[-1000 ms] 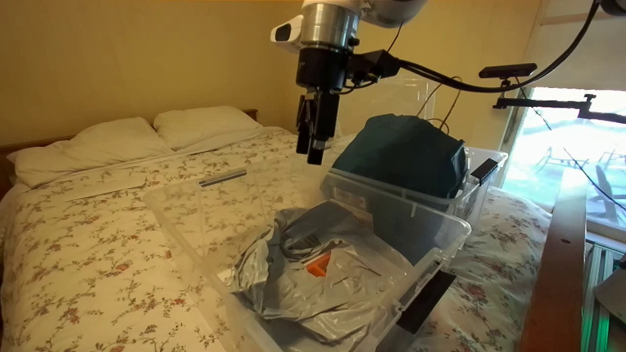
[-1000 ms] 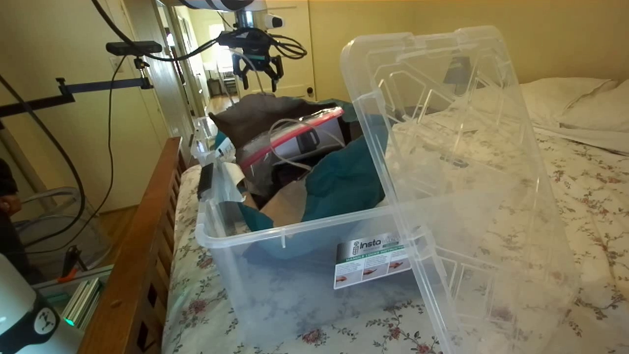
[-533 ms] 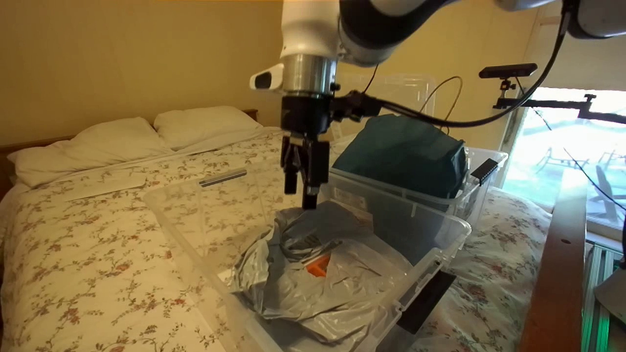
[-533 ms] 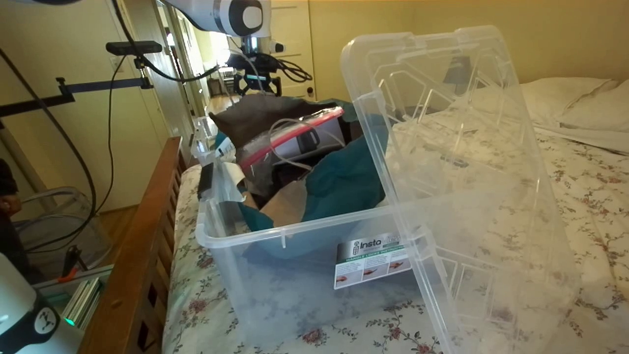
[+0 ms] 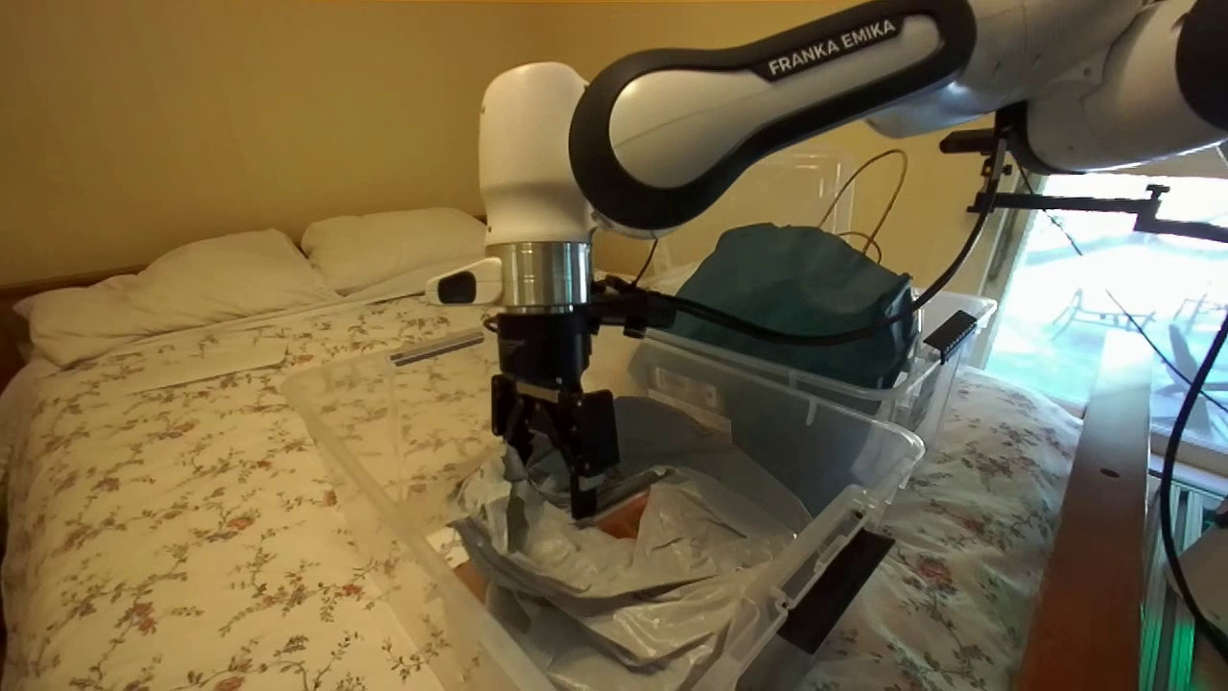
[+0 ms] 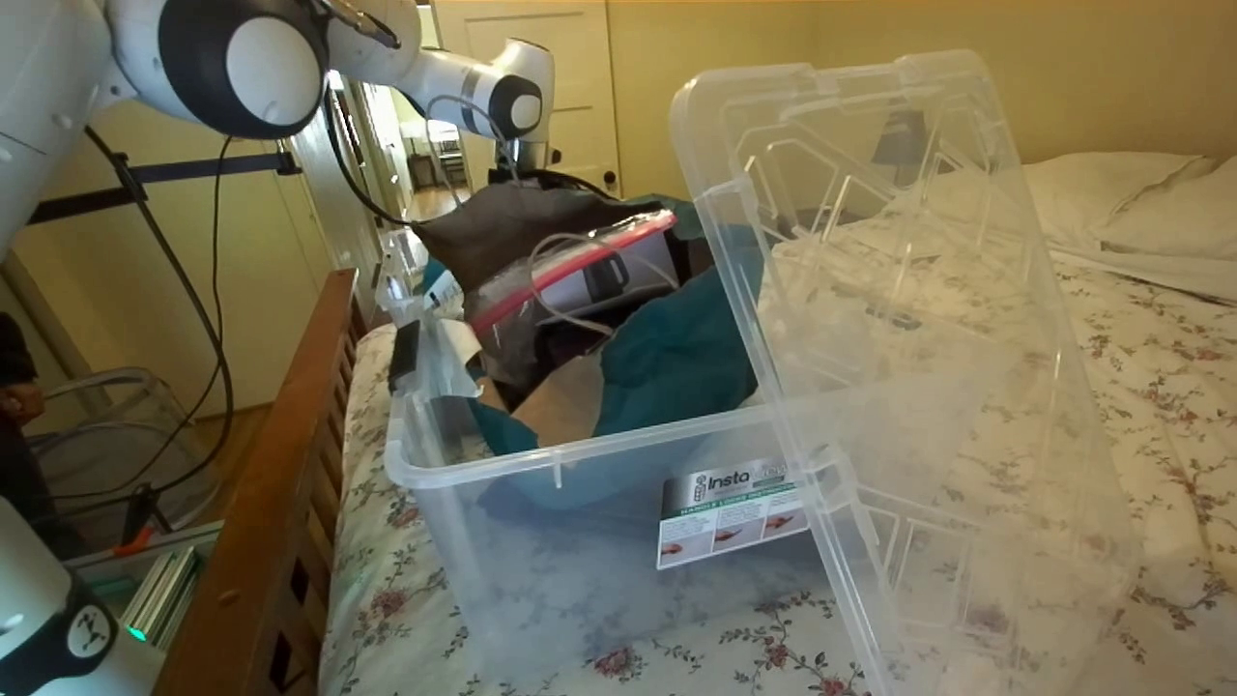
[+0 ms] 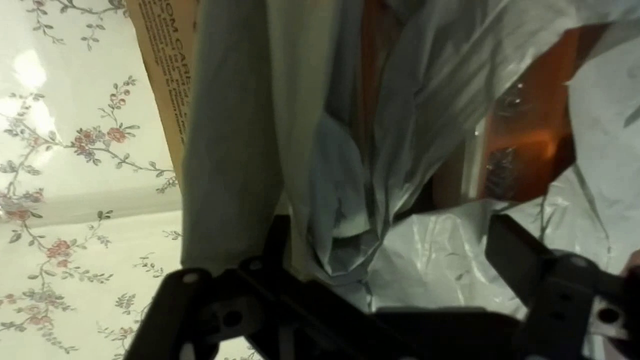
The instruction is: Move the grey plastic bag to the container on the right.
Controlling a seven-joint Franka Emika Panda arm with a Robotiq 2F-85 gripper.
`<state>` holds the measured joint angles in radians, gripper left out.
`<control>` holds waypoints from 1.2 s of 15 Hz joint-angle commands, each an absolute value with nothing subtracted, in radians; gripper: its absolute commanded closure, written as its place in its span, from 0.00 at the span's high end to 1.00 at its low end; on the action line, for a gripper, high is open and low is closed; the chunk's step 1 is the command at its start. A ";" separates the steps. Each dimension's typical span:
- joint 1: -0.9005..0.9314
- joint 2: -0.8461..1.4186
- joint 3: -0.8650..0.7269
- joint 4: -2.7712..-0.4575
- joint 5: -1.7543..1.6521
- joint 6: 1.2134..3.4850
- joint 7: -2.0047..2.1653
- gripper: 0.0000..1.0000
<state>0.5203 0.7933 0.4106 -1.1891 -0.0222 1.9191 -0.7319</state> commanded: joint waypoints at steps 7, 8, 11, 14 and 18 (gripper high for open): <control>0.564 0.753 0.384 -1.053 -0.098 1.828 -0.787 1.00; 0.566 0.744 0.380 -1.051 -0.115 1.840 -0.789 1.00; 0.571 0.757 0.379 -1.011 -0.138 1.840 -0.794 1.00; 0.566 0.777 0.383 -0.992 -0.135 1.833 -0.814 1.00; 0.585 0.853 0.356 -0.935 -0.120 1.749 -0.842 1.00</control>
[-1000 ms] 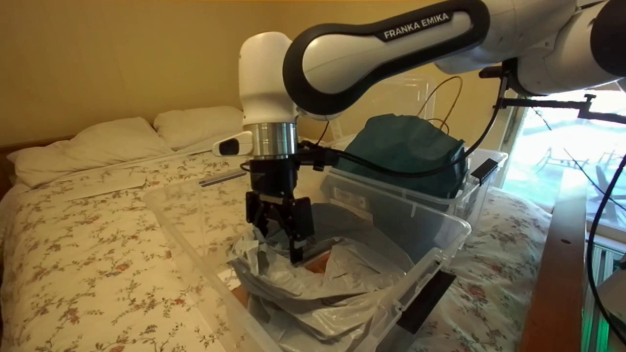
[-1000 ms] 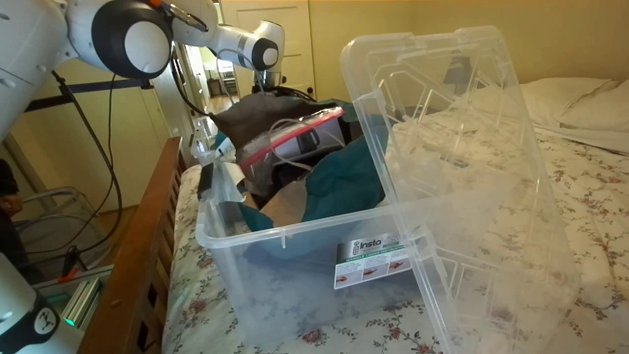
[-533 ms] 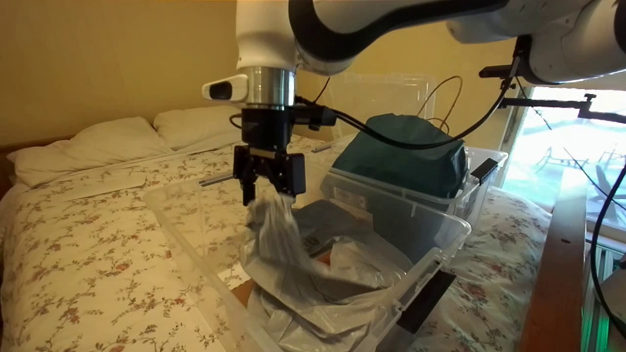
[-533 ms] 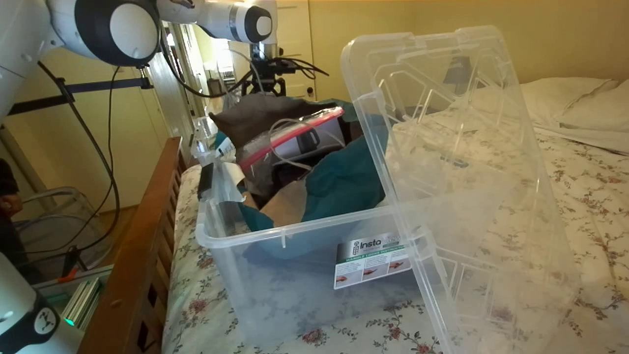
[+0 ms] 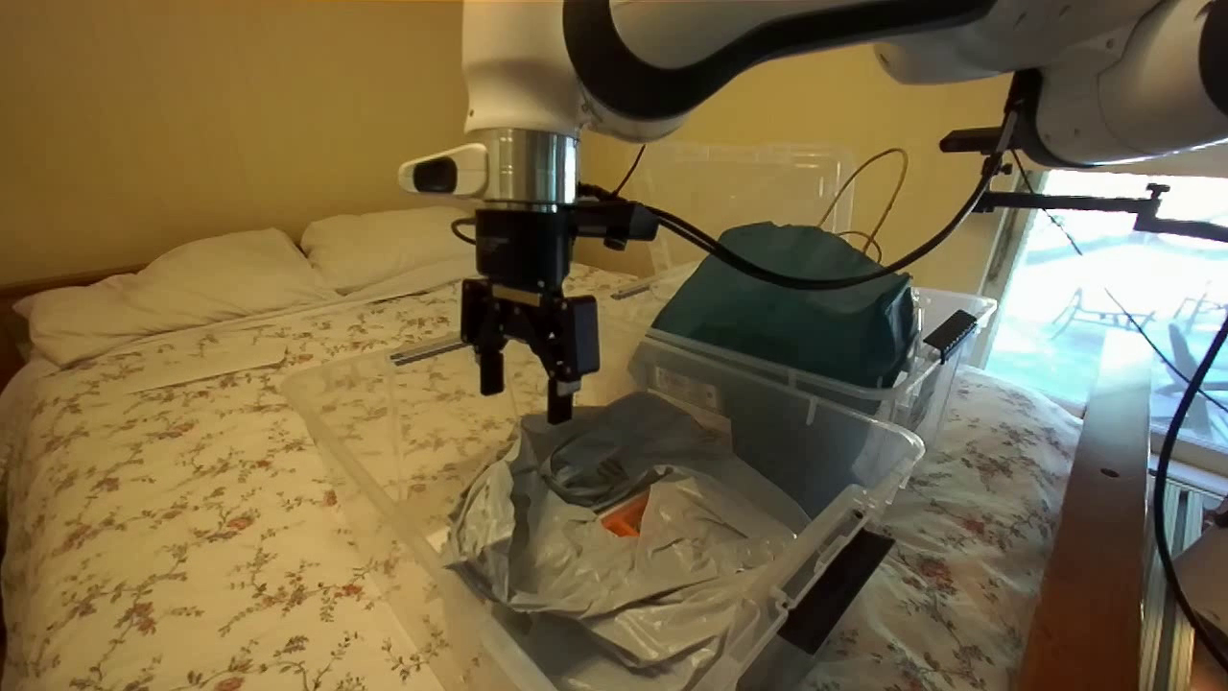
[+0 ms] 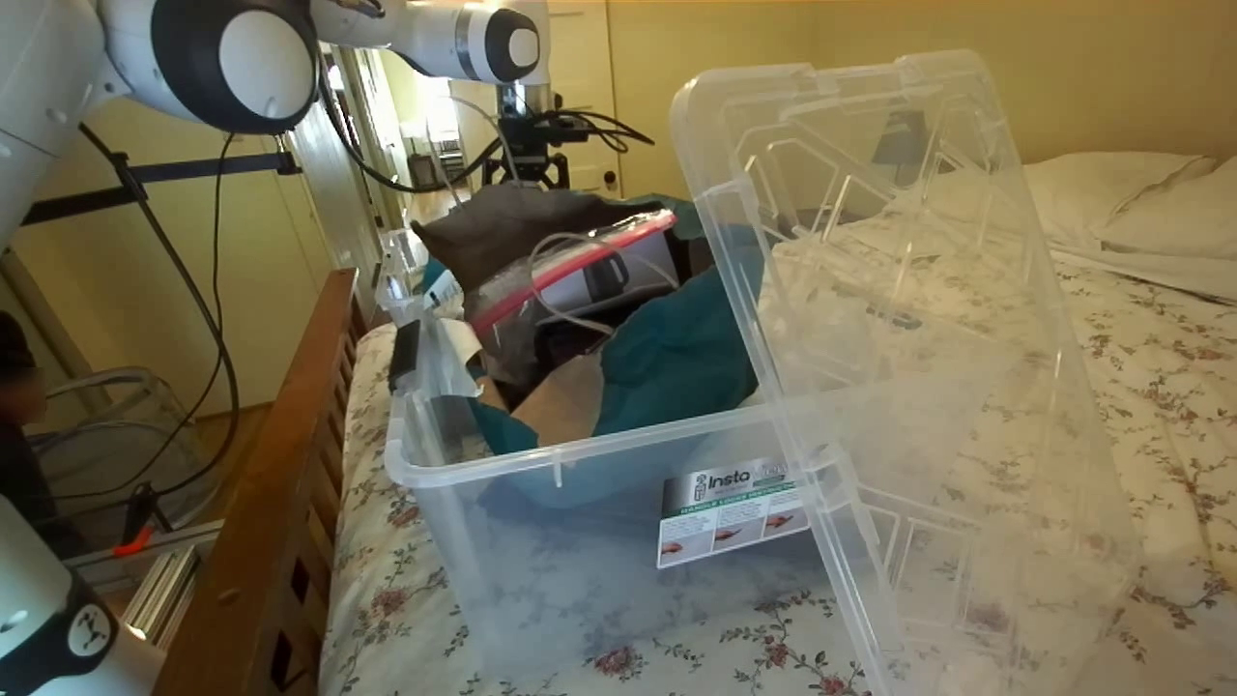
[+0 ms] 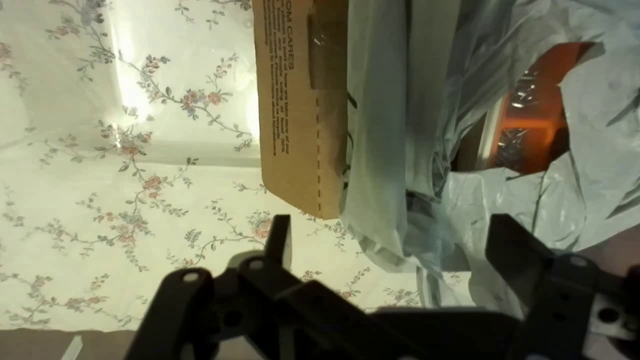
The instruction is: Move the grey plastic bag to the container on the right.
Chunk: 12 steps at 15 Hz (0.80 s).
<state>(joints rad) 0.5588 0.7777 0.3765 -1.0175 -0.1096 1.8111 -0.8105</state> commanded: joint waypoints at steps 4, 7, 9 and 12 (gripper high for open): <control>0.593 0.914 0.352 -0.904 -0.111 1.697 -0.880 1.00; 0.598 0.934 0.352 -0.897 -0.108 1.631 -0.905 1.00; 0.607 0.955 0.349 -0.877 -0.104 1.603 -0.896 0.74; 0.616 0.976 0.347 -0.845 -0.100 1.606 -0.888 0.53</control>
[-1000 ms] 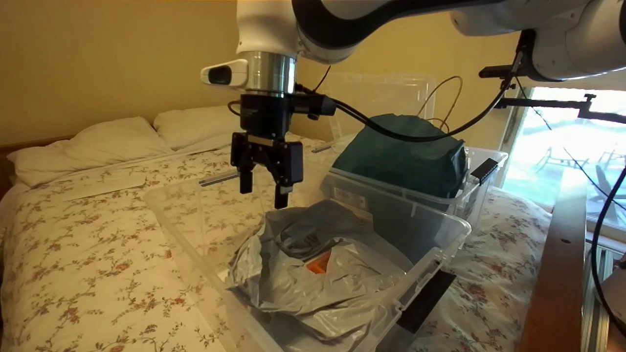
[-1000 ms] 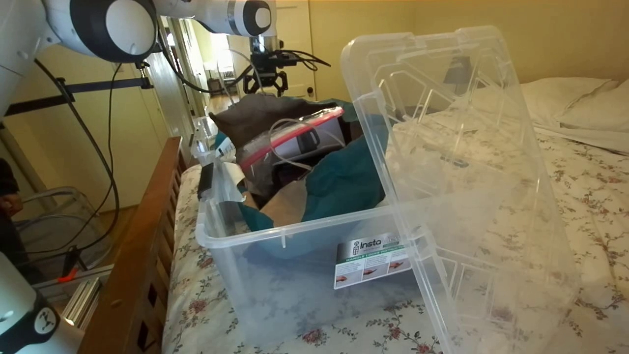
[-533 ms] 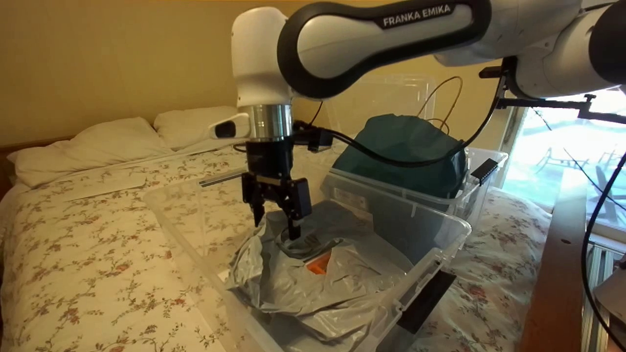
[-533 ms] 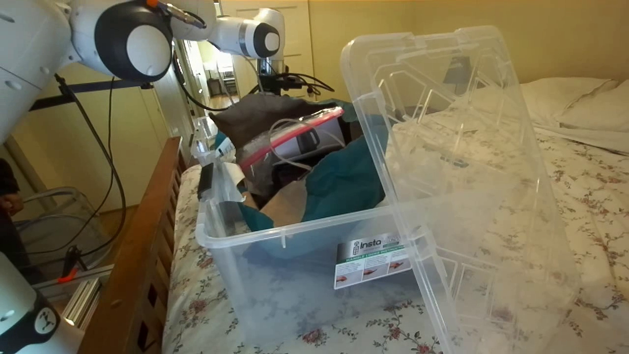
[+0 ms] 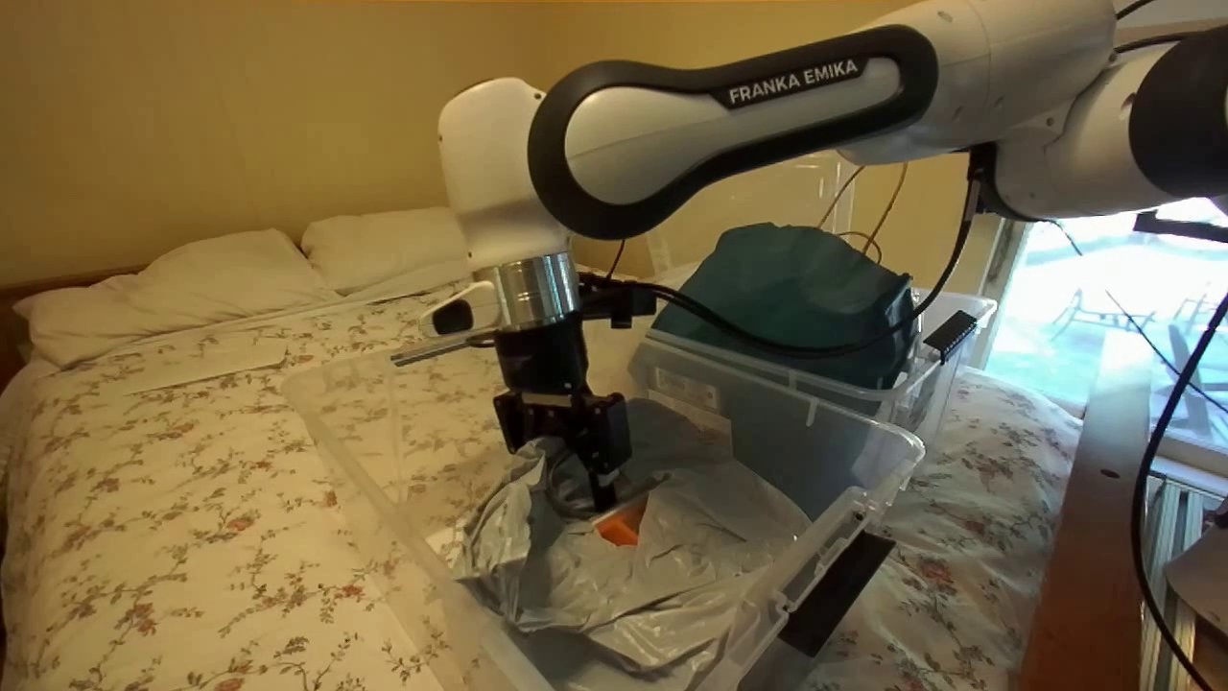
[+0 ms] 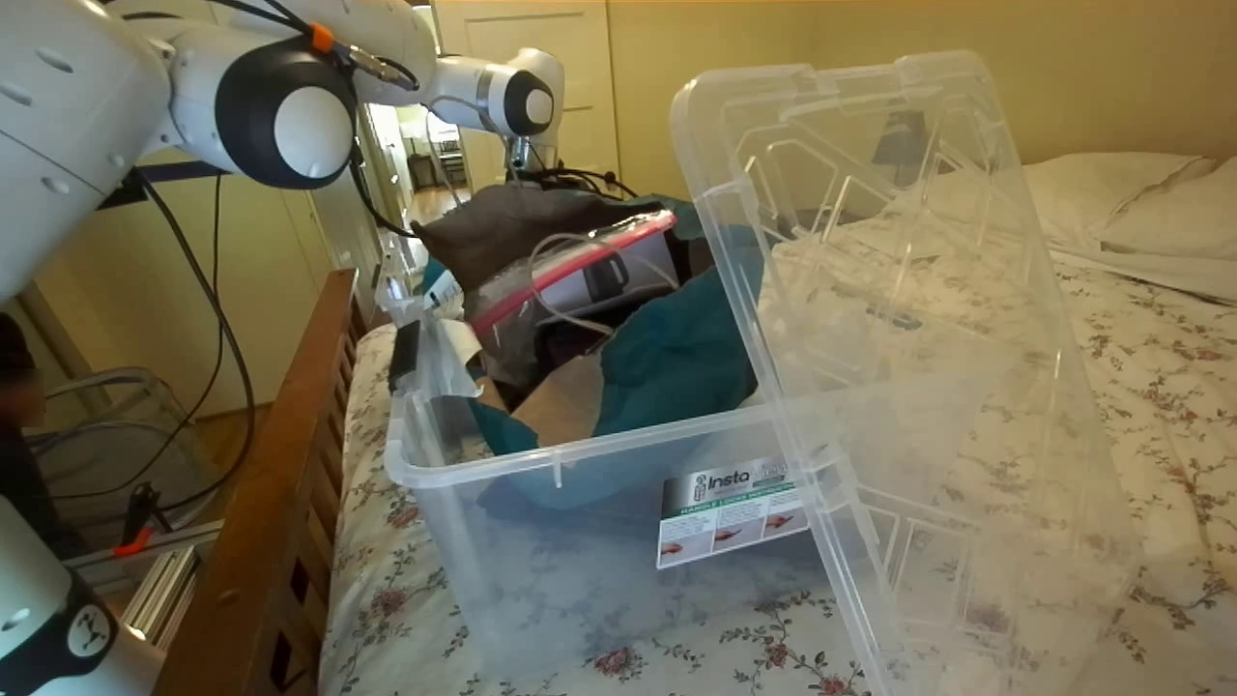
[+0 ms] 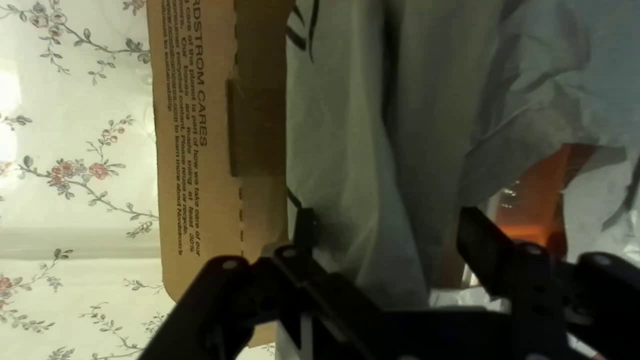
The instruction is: Move the grey plastic bag to the container on the right.
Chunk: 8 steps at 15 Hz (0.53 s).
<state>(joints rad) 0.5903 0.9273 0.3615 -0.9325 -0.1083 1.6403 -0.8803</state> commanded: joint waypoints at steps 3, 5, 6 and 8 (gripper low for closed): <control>0.613 0.980 0.357 -0.838 -0.108 1.615 -0.876 0.31; 0.612 0.977 0.355 -0.835 -0.106 1.609 -0.865 0.18; 0.610 0.972 0.355 -0.835 -0.106 1.609 -0.858 0.10; 0.610 0.963 0.353 -0.834 -0.106 1.605 -0.840 0.00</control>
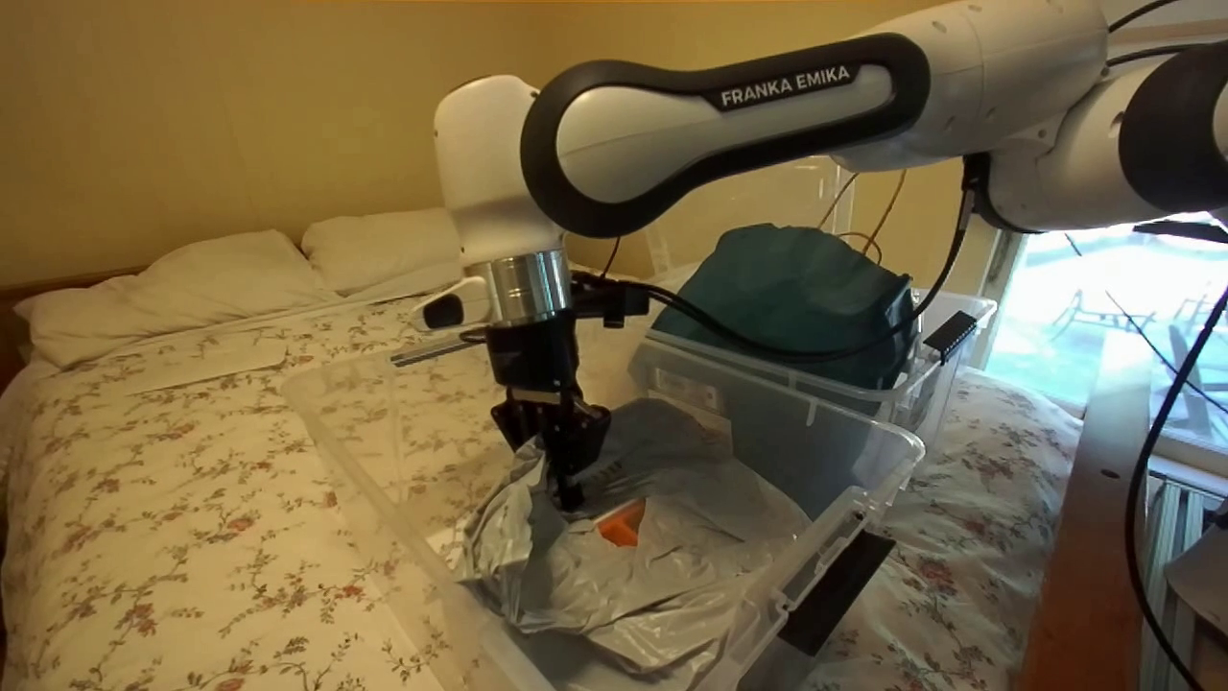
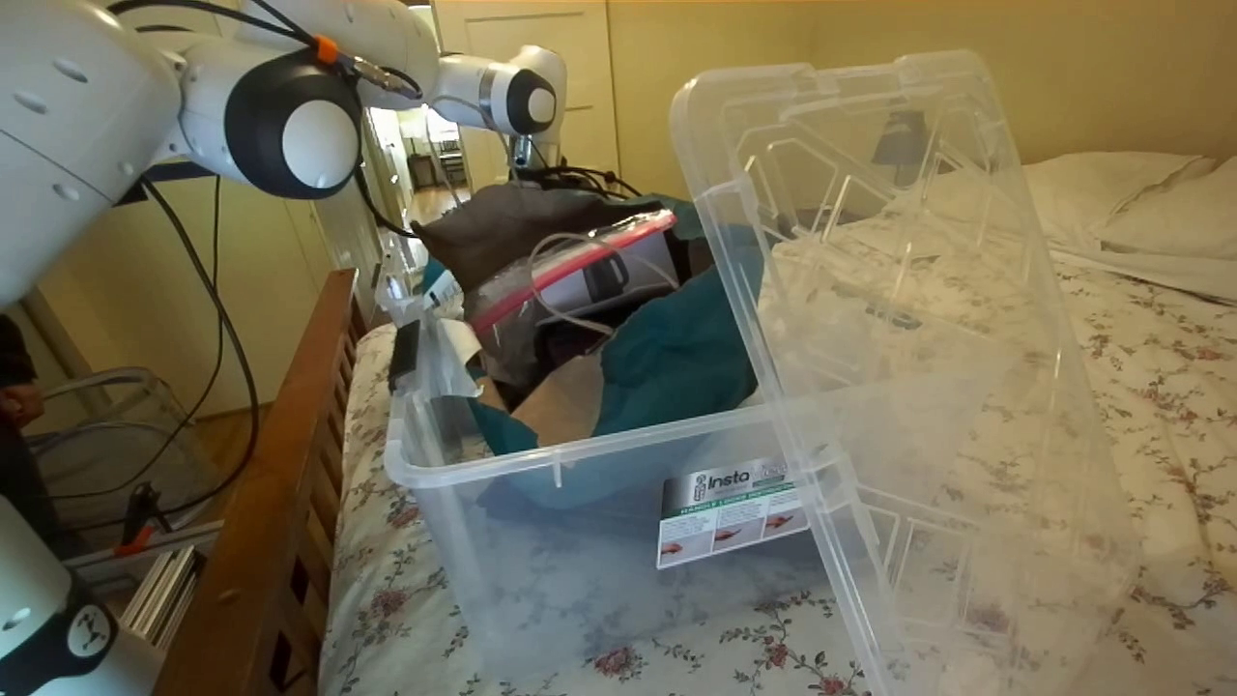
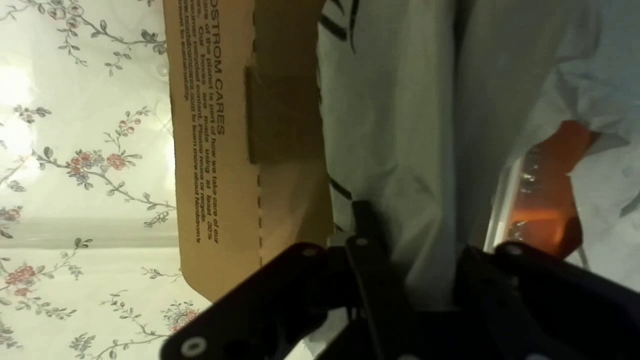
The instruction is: Move the grey plastic bag to the container on the right.
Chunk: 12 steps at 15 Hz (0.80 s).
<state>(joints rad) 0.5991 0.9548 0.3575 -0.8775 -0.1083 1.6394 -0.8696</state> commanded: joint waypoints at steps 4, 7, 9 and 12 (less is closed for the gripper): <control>0.595 0.908 0.371 -0.848 -0.079 1.630 -0.791 0.00; 0.598 0.822 0.356 -0.883 -0.094 1.652 -0.683 0.00; 0.603 0.754 0.340 -0.909 -0.115 1.679 -0.586 0.00; 0.621 0.646 0.320 -0.948 -0.151 1.687 -0.471 0.00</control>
<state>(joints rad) 0.5997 0.7735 0.3488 -0.8665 -0.1103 1.6448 -0.5849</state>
